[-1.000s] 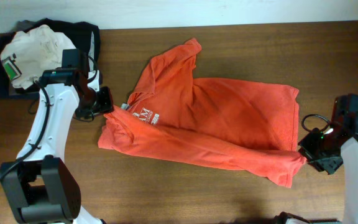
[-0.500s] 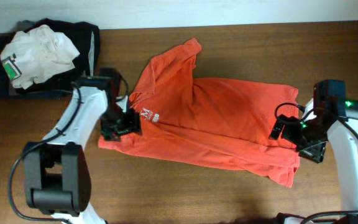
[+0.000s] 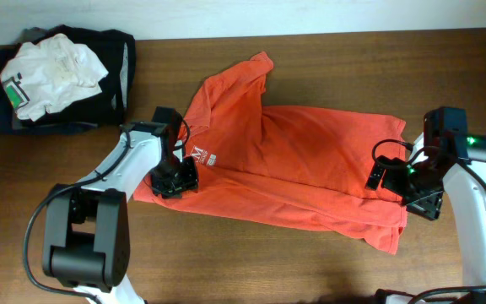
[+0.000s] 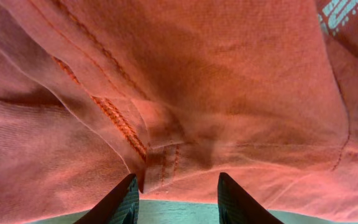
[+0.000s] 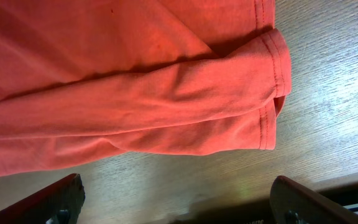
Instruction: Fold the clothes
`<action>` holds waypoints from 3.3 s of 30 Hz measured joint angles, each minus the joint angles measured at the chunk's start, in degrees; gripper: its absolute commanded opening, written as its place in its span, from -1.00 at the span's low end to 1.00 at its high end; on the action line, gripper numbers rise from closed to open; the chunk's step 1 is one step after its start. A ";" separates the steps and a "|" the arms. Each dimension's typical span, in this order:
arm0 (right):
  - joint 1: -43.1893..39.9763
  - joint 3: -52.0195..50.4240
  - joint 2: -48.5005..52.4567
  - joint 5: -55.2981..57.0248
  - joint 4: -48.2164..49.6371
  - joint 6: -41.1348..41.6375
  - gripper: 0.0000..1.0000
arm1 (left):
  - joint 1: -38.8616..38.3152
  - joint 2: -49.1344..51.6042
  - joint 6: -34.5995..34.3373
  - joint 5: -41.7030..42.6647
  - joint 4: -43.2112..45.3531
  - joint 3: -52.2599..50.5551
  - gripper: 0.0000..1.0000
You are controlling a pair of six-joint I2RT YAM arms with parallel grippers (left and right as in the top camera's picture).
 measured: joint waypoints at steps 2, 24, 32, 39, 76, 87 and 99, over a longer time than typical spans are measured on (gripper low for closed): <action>0.00 0.00 0.00 0.15 0.00 -0.02 0.98 | 0.00 1.16 -0.15 -1.27 0.00 0.00 -0.51; 0.00 -0.09 0.02 1.07 0.13 -0.22 0.97 | -12.87 2.49 0.15 -5.38 22.84 6.51 0.61; 0.11 -1.73 -0.09 1.07 -0.66 -0.63 0.78 | -7.52 2.97 4.46 -8.61 -9.07 23.63 0.79; 7.63 -21.81 0.11 -8.85 19.85 2.43 -0.63 | 0.22 9.51 6.60 -9.16 -11.15 13.25 -0.95; 16.24 -25.92 3.34 -6.45 22.05 8.46 0.01 | 31.56 15.96 4.59 -11.58 -18.60 13.35 -0.85; 16.28 -29.70 3.43 -6.62 26.95 9.70 -0.60 | 31.56 15.87 4.59 -11.58 -18.49 13.25 -0.85; 16.28 -24.70 3.72 -0.70 21.11 9.35 -0.28 | 31.56 15.76 4.59 -11.50 -18.29 13.14 -0.86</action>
